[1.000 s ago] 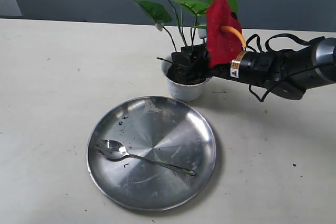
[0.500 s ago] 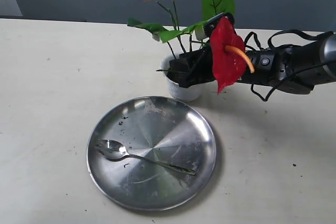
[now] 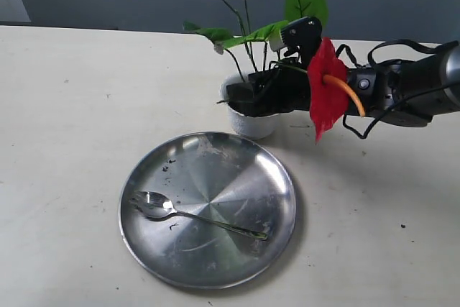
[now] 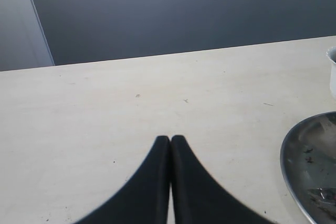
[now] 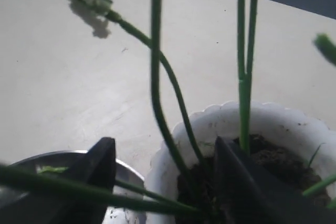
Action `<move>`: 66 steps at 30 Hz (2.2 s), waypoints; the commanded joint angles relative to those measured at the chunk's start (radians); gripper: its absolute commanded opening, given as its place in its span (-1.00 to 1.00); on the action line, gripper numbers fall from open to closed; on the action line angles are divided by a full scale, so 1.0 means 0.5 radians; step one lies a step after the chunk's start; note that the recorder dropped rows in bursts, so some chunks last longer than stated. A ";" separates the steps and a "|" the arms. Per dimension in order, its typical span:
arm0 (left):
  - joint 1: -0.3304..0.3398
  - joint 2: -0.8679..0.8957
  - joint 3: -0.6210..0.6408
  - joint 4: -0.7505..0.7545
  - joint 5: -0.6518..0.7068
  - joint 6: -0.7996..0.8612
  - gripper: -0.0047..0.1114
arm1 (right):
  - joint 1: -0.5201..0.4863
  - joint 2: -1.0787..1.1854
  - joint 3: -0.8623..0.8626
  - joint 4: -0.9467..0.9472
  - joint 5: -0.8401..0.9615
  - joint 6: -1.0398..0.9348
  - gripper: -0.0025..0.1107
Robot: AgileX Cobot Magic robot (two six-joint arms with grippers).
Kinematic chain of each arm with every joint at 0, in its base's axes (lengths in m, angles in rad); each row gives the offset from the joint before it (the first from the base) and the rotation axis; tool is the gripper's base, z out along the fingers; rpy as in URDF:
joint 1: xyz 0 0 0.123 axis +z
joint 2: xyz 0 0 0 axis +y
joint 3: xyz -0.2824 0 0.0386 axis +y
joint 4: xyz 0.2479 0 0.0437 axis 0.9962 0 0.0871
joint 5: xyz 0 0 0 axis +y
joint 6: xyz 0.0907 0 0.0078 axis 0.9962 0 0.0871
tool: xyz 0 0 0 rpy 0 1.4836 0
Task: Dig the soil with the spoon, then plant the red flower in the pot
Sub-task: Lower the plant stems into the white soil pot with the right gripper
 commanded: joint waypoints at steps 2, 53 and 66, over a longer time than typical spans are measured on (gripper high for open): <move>-0.011 -0.002 -0.005 -0.003 -0.027 -0.009 -0.91 | -0.005 0.029 0.025 -0.205 0.210 0.157 0.02; -0.011 -0.002 -0.005 -0.003 -0.027 -0.009 -0.91 | -0.005 -0.267 0.029 -0.657 0.575 0.743 -0.30; -0.011 -0.002 -0.005 -0.003 -0.027 -0.009 -0.91 | -0.005 -0.267 0.016 -0.810 0.551 0.838 -0.33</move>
